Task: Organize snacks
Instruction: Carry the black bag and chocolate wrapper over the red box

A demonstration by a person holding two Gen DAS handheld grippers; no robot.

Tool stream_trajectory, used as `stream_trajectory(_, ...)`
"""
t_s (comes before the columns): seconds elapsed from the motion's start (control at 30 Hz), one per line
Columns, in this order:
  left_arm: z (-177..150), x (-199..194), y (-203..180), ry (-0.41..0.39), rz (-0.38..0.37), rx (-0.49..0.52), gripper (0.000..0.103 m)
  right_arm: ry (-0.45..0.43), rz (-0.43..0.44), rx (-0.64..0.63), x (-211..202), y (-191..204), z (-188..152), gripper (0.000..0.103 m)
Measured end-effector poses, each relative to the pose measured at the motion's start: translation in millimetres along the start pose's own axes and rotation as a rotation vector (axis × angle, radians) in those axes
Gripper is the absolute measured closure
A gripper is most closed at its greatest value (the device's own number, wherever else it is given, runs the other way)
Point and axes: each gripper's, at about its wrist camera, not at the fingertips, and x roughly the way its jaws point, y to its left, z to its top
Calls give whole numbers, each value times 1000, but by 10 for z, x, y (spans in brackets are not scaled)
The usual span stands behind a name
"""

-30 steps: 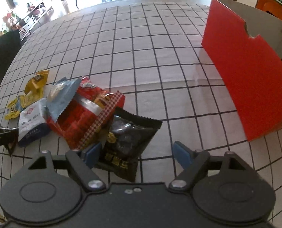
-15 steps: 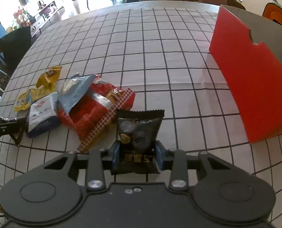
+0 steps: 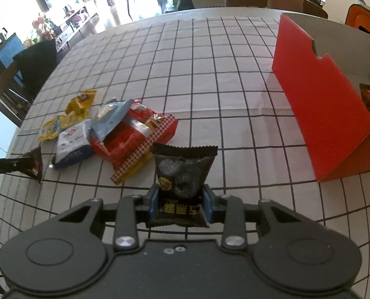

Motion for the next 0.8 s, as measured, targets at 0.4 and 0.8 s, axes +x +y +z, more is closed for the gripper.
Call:
stream_trajectory(0.4,-2,-364,-467,-45,-3,-5,80,-60,70,-33,-464,-201,132,69)
stream_trajectory(0.8,219,-539,-1522,-108,-75,124,79,-138,47,-54,-884,-774,422,69)
